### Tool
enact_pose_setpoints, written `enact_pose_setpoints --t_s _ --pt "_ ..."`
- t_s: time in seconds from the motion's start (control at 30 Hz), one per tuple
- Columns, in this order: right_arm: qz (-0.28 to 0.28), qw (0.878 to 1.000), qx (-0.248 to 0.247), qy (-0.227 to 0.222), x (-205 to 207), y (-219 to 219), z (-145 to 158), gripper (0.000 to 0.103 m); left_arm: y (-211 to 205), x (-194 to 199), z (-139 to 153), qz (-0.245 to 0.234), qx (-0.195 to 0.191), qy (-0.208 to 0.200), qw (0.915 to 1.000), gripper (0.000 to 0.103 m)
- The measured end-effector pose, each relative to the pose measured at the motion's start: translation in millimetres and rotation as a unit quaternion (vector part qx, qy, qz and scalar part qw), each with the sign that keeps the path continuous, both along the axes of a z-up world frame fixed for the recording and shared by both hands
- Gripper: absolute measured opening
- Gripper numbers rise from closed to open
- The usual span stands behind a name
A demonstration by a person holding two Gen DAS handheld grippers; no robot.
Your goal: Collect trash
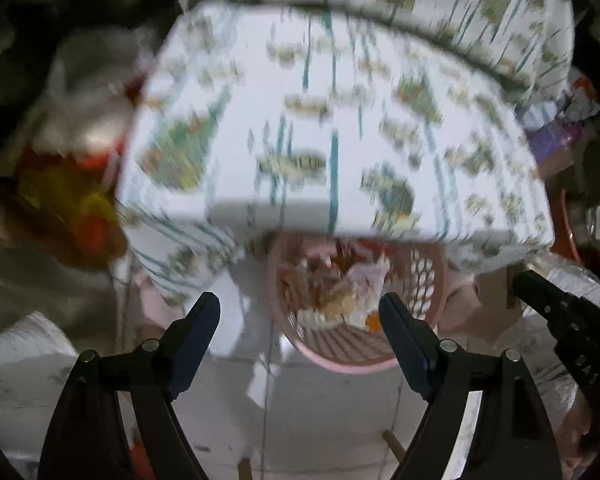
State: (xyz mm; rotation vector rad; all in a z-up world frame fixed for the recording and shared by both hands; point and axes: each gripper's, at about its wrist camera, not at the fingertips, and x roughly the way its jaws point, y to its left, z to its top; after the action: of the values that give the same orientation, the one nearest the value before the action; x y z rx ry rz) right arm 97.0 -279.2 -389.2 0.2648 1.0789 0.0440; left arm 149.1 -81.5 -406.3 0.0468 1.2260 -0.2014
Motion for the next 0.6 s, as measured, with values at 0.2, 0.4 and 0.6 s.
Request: enact_pose_setpoints --t_s 0.2,0.4,0.6 --pt "0.01 0.99 -0.044 -0.135 -25 11 109 0.013 7 -23 108 -0.002 0.01 -0.142 0.9898 0.083" --pt "0.01 0.976 -0.054 -0.211 -51 21 205 0.017 29 -49 202 0.038 -0.025 -0.196 0.9795 0.083" --pt "0.003 0.961 -0.058 -0.27 -79 26 286 0.054 39 -70 270 0.042 -0.012 -0.238 0.9703 0.086"
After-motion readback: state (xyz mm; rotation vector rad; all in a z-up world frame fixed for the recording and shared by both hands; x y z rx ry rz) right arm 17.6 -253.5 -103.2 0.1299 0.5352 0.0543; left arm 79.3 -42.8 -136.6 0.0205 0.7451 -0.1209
